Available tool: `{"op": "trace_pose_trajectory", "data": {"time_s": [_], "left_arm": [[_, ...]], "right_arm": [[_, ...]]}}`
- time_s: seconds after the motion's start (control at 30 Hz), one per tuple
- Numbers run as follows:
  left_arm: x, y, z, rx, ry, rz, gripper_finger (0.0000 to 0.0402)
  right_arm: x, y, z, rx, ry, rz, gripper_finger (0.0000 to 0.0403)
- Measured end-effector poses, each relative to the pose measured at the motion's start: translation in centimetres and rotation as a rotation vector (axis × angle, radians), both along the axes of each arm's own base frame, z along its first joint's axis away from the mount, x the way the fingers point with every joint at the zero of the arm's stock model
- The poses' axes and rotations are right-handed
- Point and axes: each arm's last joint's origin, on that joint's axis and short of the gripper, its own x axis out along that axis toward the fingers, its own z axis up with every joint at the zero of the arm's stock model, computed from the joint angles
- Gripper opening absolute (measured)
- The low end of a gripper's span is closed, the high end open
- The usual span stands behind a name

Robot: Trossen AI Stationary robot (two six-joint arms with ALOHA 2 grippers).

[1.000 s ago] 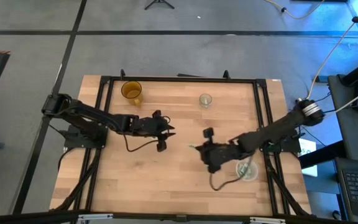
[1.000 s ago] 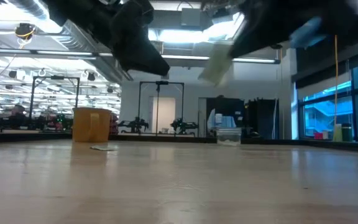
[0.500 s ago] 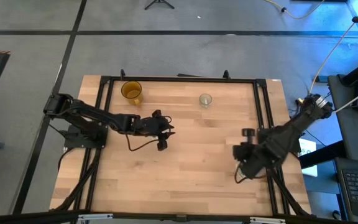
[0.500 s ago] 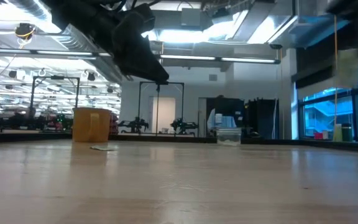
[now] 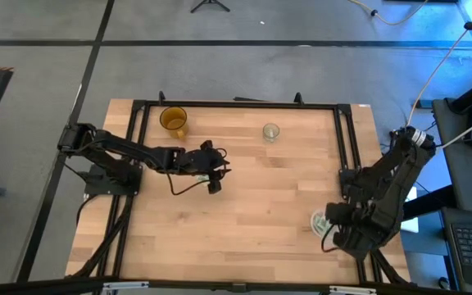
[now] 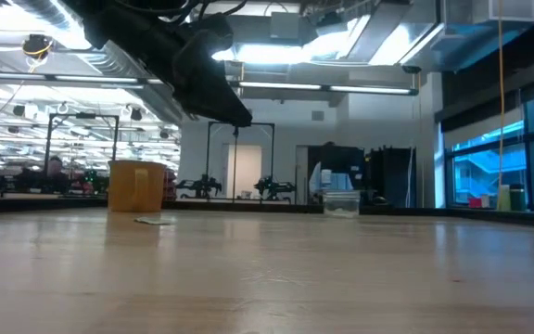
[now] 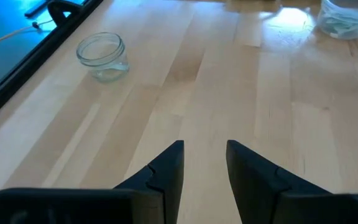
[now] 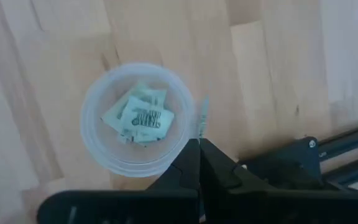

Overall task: Pick and place Stevia / Truvia into bins
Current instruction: Put the stevia packet into the transparent container

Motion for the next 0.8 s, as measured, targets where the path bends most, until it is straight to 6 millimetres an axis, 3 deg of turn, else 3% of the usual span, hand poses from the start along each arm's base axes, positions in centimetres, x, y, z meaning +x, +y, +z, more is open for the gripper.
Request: {"op": "trace_pose_trajectory", "data": {"time_s": [0.57, 0.8], "left_arm": [[-0.1, -0.3, -0.1, -0.023, 0.003, 0.002, 0.0116], [-0.1, -0.8, -0.1, -0.033, 0.008, -0.025, 0.0116]], "right_arm": [[1.1, 3.9, -6.2, -0.213, 0.118, 0.009, 0.0000], [1.7, 4.9, -7.3, -0.161, 0.091, 0.021, 0.0000]]}}
